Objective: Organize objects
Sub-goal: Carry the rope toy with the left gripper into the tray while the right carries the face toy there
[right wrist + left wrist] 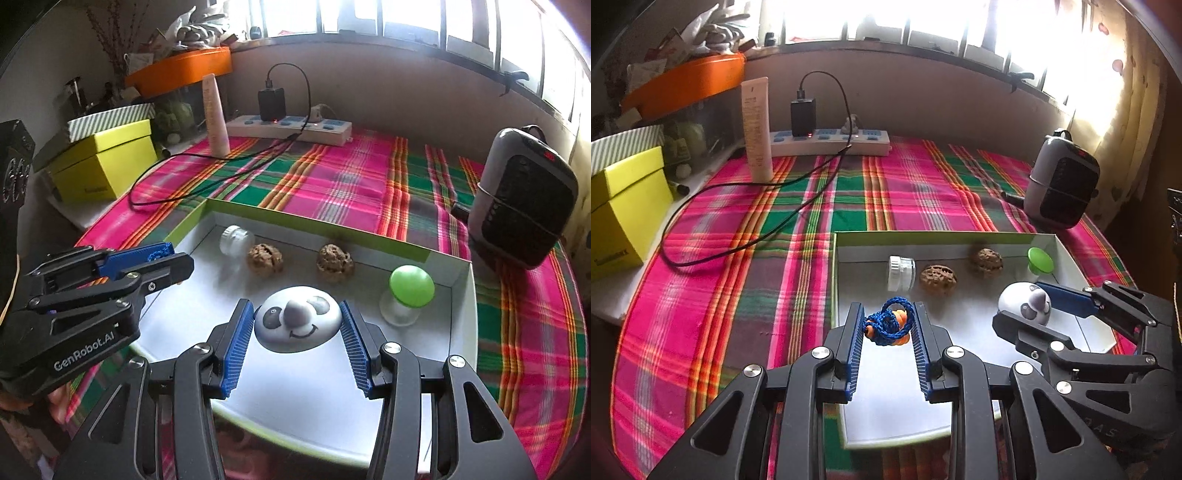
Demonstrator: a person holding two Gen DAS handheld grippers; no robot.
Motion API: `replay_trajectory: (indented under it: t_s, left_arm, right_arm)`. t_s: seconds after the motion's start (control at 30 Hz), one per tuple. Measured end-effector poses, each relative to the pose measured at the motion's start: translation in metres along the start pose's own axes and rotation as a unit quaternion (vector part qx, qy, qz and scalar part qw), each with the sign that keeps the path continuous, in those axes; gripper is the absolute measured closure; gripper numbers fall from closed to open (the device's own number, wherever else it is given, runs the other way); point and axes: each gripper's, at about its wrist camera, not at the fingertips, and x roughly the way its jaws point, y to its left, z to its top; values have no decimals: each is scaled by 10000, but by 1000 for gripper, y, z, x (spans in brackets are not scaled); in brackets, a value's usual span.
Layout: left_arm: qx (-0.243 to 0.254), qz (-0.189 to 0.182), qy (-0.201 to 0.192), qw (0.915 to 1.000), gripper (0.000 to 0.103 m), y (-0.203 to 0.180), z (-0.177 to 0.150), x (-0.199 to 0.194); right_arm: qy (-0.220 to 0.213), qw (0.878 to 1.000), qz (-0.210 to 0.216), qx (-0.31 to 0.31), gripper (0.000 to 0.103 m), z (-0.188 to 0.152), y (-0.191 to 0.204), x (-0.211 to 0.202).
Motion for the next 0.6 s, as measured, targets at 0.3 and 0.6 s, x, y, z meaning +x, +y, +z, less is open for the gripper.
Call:
replay_trajectory:
  t_s: [0.3,0.6]
  left_arm:
    - [67,11,152,9999,79,-3,5,21]
    - [257,12,178,9995,79,-10,9,29]
  right_arm:
    - [133,9999,-24,-4,54,4,-6,16]
    - [233,9997,-61,-41,54,6,-9,26]
